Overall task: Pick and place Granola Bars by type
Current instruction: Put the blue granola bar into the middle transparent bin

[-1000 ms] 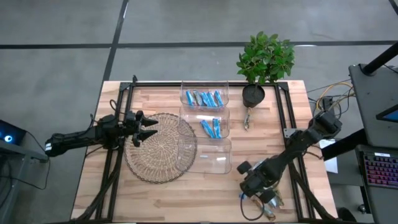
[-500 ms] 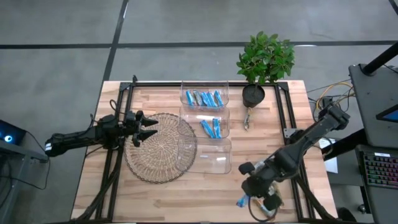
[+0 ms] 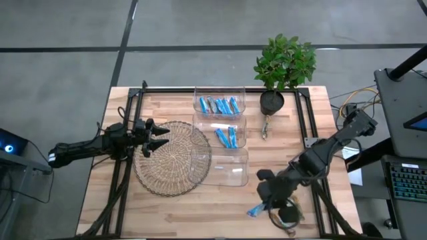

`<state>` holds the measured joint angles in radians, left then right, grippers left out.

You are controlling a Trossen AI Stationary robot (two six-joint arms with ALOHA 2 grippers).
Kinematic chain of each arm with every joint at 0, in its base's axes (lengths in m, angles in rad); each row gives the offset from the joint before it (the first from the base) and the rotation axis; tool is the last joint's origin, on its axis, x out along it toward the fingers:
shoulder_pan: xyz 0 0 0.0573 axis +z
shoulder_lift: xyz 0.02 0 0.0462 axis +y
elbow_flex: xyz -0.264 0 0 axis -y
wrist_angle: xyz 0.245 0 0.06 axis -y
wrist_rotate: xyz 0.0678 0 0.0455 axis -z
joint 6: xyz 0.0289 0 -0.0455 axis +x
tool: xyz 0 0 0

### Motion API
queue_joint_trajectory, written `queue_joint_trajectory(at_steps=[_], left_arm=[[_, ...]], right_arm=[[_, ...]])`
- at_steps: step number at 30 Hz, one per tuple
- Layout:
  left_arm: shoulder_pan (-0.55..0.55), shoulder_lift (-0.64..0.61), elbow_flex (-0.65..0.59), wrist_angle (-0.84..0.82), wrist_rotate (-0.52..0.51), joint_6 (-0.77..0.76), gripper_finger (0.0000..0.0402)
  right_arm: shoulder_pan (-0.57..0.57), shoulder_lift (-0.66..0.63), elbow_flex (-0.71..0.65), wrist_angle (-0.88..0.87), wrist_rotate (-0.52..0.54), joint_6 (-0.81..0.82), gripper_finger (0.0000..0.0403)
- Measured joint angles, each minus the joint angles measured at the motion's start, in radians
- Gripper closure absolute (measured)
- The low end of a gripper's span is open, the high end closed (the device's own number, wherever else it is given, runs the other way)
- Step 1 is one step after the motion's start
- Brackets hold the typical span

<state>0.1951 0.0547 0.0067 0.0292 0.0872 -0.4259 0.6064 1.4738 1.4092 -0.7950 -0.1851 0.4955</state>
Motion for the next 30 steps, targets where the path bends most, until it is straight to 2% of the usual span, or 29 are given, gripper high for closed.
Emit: queue_joint_trajectory(at_steps=[10,15,24,30], left_arm=[[0.0,0.0,0.0,0.0,0.0,0.0,0.014],[0.0,0.001,0.0,0.0,0.0,0.0,0.014],[0.0,0.012,0.0,0.0,-0.008,0.0,0.014],[0.0,0.015,0.0,-0.001,-0.009,0.0,0.014]], right_arm=[[-0.21,0.015,0.01,0.199,-0.004,0.134,0.037],[-0.31,0.073,0.028,0.286,-0.007,0.183,0.037],[-0.442,0.248,0.204,0.306,0.013,0.186,0.0387],[-0.502,0.355,0.315,0.302,0.106,0.238,0.0389]])
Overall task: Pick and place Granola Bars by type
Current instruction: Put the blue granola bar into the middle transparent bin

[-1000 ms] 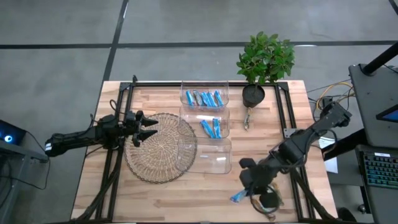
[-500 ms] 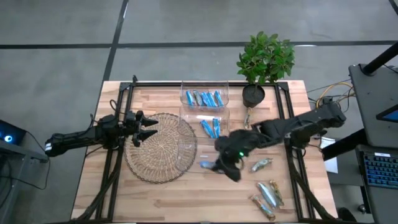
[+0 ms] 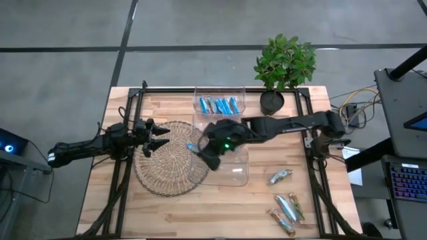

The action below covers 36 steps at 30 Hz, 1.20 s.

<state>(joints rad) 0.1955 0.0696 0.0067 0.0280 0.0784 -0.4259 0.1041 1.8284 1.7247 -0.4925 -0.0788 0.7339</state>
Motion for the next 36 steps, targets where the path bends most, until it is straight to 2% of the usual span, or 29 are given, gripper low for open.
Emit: queue_joint_trajectory(at_steps=[5,9,12,15,26,36], left_arm=[[0.0,0.0,0.0,0.0,0.0,0.0,0.014],[0.0,0.0,0.0,0.0,0.0,0.0,0.014],[0.0,0.0,0.0,0.0,0.0,0.0,0.014],[0.0,0.0,0.0,0.0,0.001,0.0,0.014],[0.0,0.0,0.0,0.0,0.001,0.0,0.014],[0.0,0.0,0.0,0.0,0.002,0.0,0.014]], right_arm=[[-0.049,0.084,0.092,-0.076,0.148,0.101,0.039],[-0.084,0.162,0.175,-0.228,0.256,0.174,0.039],[-0.111,0.224,0.24,-0.336,0.303,0.24,0.039],[-0.136,0.279,0.275,-0.372,0.339,0.309,0.039],[-0.218,0.424,0.297,-0.398,0.339,0.579,0.0391],[-0.22,0.432,0.262,-0.45,0.282,0.72,0.0391]])
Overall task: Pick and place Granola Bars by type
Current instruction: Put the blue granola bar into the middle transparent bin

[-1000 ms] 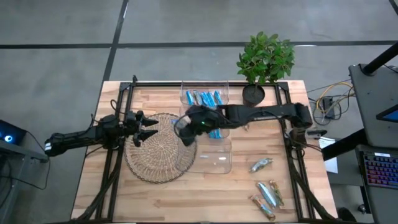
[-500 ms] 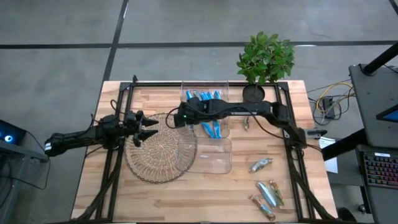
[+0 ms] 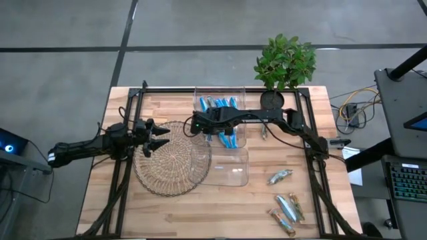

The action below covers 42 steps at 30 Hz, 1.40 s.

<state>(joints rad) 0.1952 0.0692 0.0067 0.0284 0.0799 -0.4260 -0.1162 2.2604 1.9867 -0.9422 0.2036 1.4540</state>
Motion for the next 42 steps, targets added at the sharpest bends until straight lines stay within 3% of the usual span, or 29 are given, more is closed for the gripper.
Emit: queue_joint_trajectory(at_steps=[10,24,28,42], left_arm=[[0.0,0.0,0.0,0.0,0.0,0.0,0.014],[0.0,0.0,0.0,0.0,0.0,0.0,0.014],[0.0,0.0,0.0,0.0,0.0,0.0,0.014],[0.0,0.0,0.0,0.0,0.0,0.0,0.014]], right_arm=[[0.002,0.0,-0.063,-0.002,-0.063,0.084,0.0392],[0.004,0.0,-0.157,0.006,-0.126,-0.013,0.0388],[0.004,0.0,-0.16,0.055,-0.144,-0.148,0.0369],[-0.002,0.0,-0.165,0.049,-0.114,-0.103,0.0273]])
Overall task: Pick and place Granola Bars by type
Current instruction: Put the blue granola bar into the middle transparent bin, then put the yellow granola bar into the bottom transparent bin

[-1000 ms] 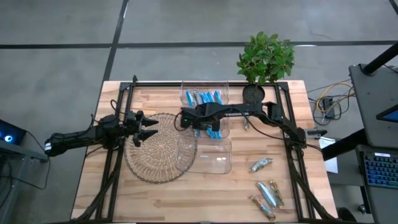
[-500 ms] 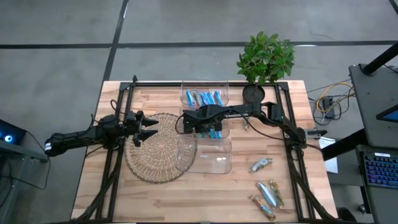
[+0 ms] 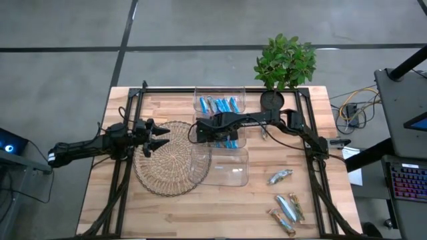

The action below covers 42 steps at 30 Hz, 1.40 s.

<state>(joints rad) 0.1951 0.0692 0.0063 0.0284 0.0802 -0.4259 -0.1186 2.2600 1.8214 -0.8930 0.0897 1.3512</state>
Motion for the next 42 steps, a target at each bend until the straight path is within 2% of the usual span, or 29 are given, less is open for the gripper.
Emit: queue_joint_trajectory(at_steps=[6,18,26,31,42], left_arm=[[0.0,0.0,0.0,0.0,0.0,0.0,0.014],[0.0,0.0,0.0,0.0,0.0,0.0,0.014],[0.0,0.0,0.0,0.0,0.0,0.0,0.014],[0.0,0.0,0.0,0.0,0.0,0.0,0.014],[0.0,0.0,0.0,0.0,0.0,0.0,0.014]], right_arm=[[-0.005,-0.026,0.0,-0.029,0.022,0.001,0.0246],[0.037,-0.137,0.0,-0.078,0.259,0.098,0.0253],[0.085,-0.239,-0.012,-0.101,0.361,0.032,0.0237],[0.121,-0.334,-0.104,-0.106,0.404,0.093,0.0206],[0.173,-0.591,-0.44,-0.114,0.476,0.223,0.0139]])
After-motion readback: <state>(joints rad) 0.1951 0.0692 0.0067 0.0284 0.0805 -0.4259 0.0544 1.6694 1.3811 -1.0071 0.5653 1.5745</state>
